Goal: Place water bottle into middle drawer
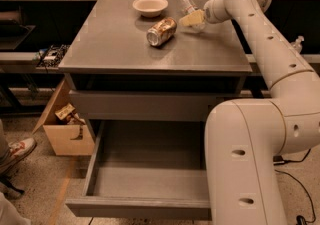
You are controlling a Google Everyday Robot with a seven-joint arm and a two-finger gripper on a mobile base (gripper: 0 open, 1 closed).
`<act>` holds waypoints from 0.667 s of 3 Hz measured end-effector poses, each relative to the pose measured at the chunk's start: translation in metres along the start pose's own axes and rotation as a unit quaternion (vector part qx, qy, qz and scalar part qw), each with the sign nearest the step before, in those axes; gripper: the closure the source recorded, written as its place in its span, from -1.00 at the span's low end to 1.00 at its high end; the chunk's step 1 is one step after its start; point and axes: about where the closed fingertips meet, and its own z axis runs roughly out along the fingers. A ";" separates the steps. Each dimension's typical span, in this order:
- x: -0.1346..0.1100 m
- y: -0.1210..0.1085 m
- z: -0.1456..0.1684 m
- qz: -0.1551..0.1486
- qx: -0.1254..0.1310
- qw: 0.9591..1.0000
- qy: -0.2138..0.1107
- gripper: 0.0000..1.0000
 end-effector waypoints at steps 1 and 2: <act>0.002 0.007 0.011 0.001 -0.007 1.000 0.007 -0.80; 0.002 0.010 0.017 0.005 -0.012 1.000 0.005 -0.45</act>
Offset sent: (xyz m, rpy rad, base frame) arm 0.0357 0.0055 0.0011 0.0311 0.0118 0.0167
